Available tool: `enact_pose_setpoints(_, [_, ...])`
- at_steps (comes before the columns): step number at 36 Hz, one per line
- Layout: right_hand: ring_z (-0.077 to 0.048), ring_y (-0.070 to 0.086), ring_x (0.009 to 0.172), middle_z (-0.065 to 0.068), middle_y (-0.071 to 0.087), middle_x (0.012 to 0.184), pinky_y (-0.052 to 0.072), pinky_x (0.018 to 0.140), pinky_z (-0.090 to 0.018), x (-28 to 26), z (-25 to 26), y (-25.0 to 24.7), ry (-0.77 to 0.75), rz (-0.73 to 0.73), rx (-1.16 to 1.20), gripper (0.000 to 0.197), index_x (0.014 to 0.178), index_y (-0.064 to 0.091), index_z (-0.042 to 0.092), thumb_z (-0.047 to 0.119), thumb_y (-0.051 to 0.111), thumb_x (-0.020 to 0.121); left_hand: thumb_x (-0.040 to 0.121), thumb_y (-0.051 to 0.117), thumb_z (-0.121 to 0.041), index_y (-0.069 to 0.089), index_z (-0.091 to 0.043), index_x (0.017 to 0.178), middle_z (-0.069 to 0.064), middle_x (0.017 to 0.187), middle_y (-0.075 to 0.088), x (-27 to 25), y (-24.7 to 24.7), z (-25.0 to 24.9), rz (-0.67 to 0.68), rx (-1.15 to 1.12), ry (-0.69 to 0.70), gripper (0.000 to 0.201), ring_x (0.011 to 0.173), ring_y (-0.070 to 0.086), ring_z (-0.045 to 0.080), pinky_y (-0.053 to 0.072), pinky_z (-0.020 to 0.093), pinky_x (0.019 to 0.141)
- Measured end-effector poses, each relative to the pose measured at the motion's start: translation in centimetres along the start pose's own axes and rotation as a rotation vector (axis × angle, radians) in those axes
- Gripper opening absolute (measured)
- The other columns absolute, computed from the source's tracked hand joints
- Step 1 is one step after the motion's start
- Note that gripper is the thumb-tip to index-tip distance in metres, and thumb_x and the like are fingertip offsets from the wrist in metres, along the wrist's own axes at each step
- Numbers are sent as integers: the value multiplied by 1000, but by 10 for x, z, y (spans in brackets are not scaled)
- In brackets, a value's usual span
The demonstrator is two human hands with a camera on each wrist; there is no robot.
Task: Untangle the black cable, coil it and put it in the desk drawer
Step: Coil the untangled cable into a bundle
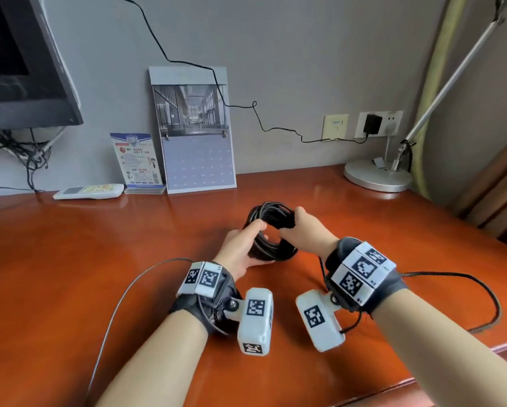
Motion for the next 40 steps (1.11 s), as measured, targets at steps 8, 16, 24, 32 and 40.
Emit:
enact_pose_setpoints(8, [-32, 21, 138, -13, 24, 149, 25, 110, -48, -3, 17, 15, -43, 37, -218, 89, 148, 11, 5, 39, 60, 82, 89, 59, -16, 63, -6, 88, 11, 81, 62, 6, -15, 6, -28, -6, 121, 11, 78, 63, 24, 58, 41, 68])
enact_pose_setpoints(16, [-27, 17, 141, -8, 12, 154, 19, 111, -56, 2, 16, 46, 46, 36, -438, 147, 147, -15, 4, 62, 81, 52, 90, 57, -20, 67, -13, 84, 5, 79, 69, 10, -18, 12, 10, 44, 158, 14, 74, 64, 19, 48, 27, 61])
enact_pose_setpoints(24, [-30, 44, 124, -12, 36, 133, 40, 102, -39, 9, 14, 57, -33, 11, -113, 127, 146, 9, 5, 41, 87, 53, 91, 54, -8, 60, -8, 82, 5, 77, 61, 12, -23, 13, 9, -61, 163, 12, 79, 58, 20, 47, 32, 72])
enact_pose_setpoints(32, [-27, 36, 126, -11, 31, 133, 39, 104, -36, 13, 18, 60, -50, 37, 117, 120, 146, 8, 3, 22, 86, 57, 93, 50, -6, 56, -7, 78, 6, 76, 59, 12, -29, 7, 170, -146, 133, 17, 77, 59, 17, 49, 28, 73])
enact_pose_setpoints(40, [-22, 44, 124, -9, 40, 133, 43, 103, -41, 17, 15, 76, -105, 57, 417, 124, 139, 21, 9, 42, 74, 32, 89, 58, -10, 54, -3, 129, 17, 125, 62, 10, -28, -1, 192, -200, 145, 41, 116, 59, 25, 47, 34, 100])
Point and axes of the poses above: each hand's wrist, its own x-axis towards the middle knuckle, its own y-axis out of the palm, z = x × y, the point moved 3 cm from there along x, towards the middle knuckle
